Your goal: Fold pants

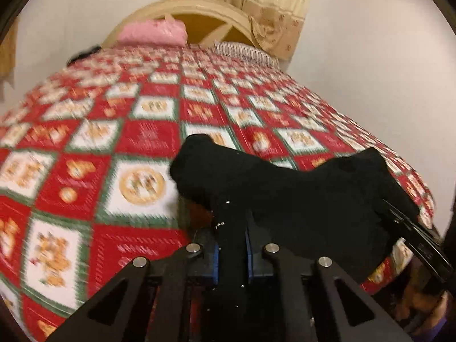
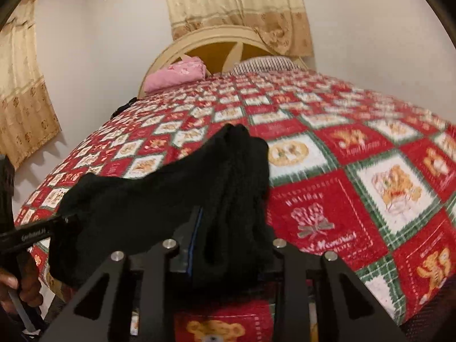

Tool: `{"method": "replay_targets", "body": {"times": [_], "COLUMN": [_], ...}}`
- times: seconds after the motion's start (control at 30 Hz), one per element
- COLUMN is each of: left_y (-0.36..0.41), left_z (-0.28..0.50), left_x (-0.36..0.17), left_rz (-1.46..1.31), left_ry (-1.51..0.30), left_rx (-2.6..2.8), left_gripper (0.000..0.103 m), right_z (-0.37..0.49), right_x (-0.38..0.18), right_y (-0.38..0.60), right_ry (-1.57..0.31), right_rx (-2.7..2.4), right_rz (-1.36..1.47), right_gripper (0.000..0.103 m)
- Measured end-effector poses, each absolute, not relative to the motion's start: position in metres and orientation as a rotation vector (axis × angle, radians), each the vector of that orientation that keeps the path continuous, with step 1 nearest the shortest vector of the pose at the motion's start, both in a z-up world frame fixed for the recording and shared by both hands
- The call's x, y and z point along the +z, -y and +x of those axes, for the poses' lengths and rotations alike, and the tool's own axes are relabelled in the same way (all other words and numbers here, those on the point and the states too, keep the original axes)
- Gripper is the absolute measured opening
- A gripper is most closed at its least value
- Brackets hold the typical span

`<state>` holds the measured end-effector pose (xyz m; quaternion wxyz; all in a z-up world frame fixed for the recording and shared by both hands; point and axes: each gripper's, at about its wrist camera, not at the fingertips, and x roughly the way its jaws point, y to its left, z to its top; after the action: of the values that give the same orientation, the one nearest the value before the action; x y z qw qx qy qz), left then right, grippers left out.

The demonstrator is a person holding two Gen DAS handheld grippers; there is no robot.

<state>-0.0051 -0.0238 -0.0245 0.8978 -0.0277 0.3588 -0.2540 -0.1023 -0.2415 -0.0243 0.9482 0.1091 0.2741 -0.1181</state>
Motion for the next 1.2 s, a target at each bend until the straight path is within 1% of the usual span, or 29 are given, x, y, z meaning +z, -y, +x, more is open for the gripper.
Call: {"method": "replay_targets", "body": {"times": [0.13, 0.37, 0.67, 1.0, 1.2], "left_y": [0.021, -0.002, -0.058, -0.134, -0.160], "left_z": [-0.004, 0.013, 0.043, 0.056, 0.068], "left_x": [-0.008, 0.001, -0.001, 0.009, 0.016], "left_rz": [0.003, 0.061, 0.002, -0.082, -0.083], "left_ry": [-0.669, -0.631, -0.654, -0.614, -0.592], "left_rx": [-0.478, -0.363, -0.229, -0.090, -0.018], "left_gripper": [0.012, 0.013, 0.012, 0.012, 0.013], "right_z": [-0.098, -0.065, -0.021, 0.015, 0.040], "right_x": [-0.007, 0.000, -0.006, 0.000, 0.006], "right_y": [0.219, 0.194, 0.157, 0.100, 0.069], "right_ry": [-0.520, -0.512, -0.525, -0.521, -0.507], "right_rx": [-0.224, -0.153, -0.032, 0.109, 0.174], "right_rz": [0.150, 0.181, 0.224, 0.195, 0.169], "right_gripper": [0.031, 0.031, 0.031, 0.031, 0.031]}}
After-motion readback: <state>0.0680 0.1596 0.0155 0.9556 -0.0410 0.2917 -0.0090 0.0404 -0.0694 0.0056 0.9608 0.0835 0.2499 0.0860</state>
